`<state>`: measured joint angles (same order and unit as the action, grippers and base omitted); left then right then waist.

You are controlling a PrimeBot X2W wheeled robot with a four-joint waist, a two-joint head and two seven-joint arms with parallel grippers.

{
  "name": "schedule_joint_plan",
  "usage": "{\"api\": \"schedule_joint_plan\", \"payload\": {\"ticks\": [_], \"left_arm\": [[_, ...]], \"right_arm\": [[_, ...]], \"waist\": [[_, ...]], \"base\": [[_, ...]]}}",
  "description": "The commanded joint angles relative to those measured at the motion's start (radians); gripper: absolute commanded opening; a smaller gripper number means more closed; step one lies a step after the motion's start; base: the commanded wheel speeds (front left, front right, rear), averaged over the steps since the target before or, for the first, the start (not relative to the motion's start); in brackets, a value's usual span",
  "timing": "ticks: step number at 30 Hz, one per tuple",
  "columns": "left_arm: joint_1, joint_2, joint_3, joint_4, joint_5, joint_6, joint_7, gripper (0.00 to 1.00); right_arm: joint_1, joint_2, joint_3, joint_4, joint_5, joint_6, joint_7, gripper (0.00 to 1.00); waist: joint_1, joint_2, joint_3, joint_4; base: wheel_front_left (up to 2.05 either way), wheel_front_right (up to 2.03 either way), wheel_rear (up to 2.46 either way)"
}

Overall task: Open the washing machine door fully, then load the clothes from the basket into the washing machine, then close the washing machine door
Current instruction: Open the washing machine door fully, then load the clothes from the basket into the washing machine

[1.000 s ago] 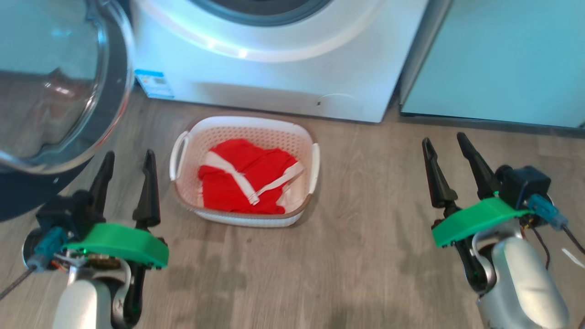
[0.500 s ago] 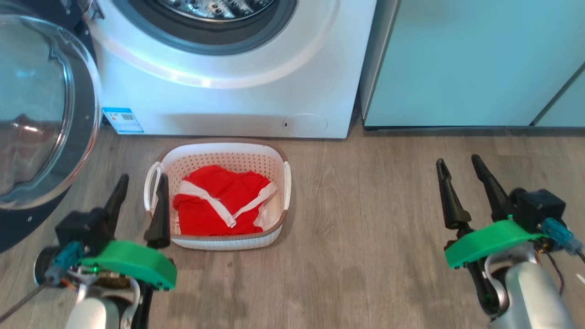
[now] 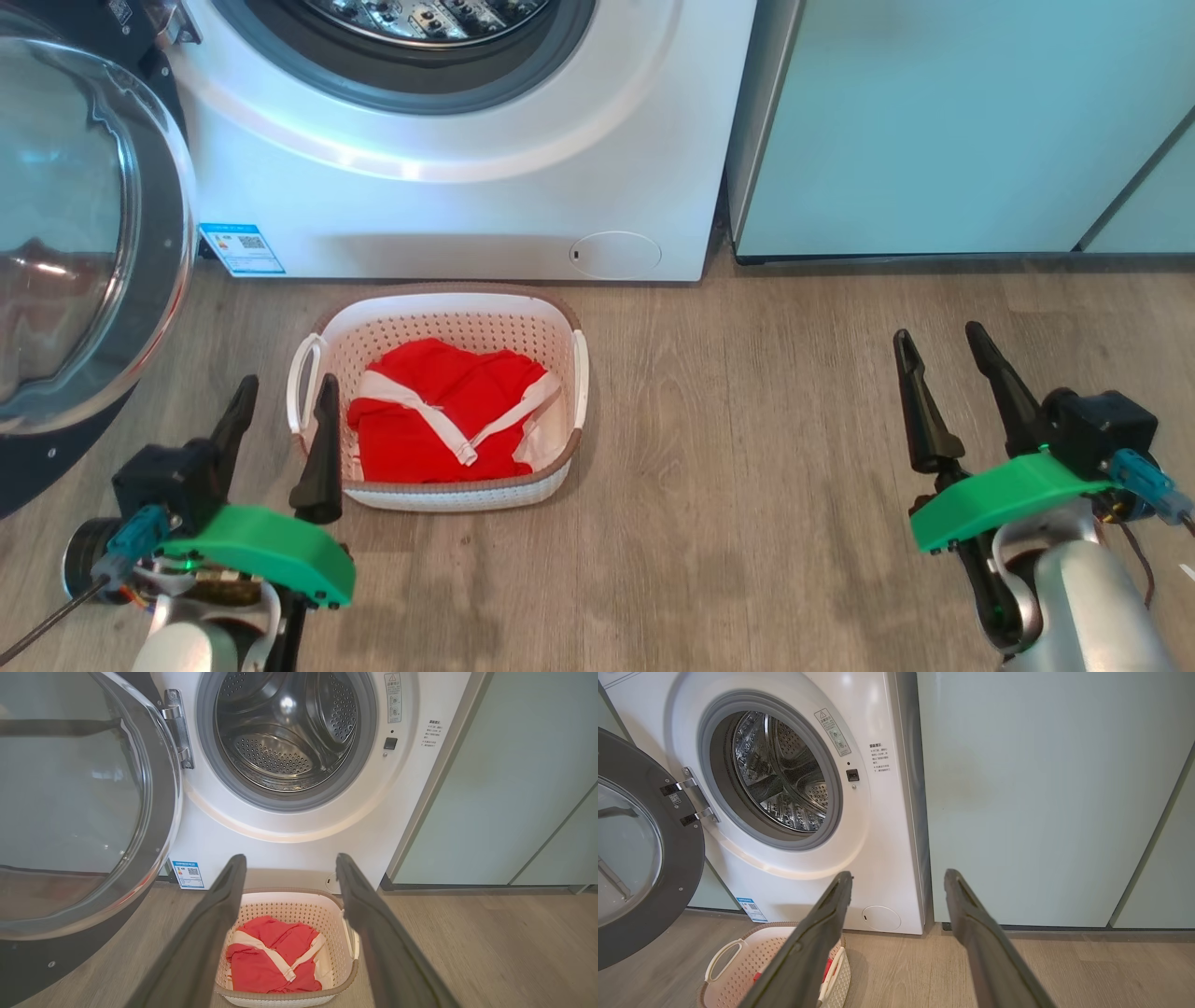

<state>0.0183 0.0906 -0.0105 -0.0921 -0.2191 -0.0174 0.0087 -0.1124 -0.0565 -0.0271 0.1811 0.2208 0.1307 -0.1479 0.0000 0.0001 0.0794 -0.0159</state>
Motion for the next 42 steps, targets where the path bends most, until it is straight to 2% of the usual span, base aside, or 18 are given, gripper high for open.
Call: {"api": "schedule_joint_plan", "payload": {"ticks": [1, 21, 42], "left_arm": [[-0.039, 0.015, 0.026, -0.041, 0.002, 0.004, 0.0, 1.0], [-0.047, 0.024, 0.006, -0.052, -0.007, 0.014, 0.006, 1.0], [-0.049, 0.033, -0.011, -0.061, -0.006, 0.028, 0.0, 1.0]], "right_arm": [[-0.024, 0.005, 0.018, -0.04, -0.003, 0.0, -0.002, 1.0], [-0.034, 0.006, 0.02, -0.033, 0.009, 0.0, -0.011, 1.0], [-0.042, 0.006, 0.02, -0.024, 0.014, 0.0, -0.016, 1.0]], "waist": [[0.0, -0.0001, 0.002, 0.0], [0.0, -0.0001, 0.02, -0.005], [0.0, -0.0001, 0.028, -0.003]], "base": [[0.0, 0.0, 0.0], [0.09, -0.09, 0.0], [1.56, -1.56, 0.0]]}}
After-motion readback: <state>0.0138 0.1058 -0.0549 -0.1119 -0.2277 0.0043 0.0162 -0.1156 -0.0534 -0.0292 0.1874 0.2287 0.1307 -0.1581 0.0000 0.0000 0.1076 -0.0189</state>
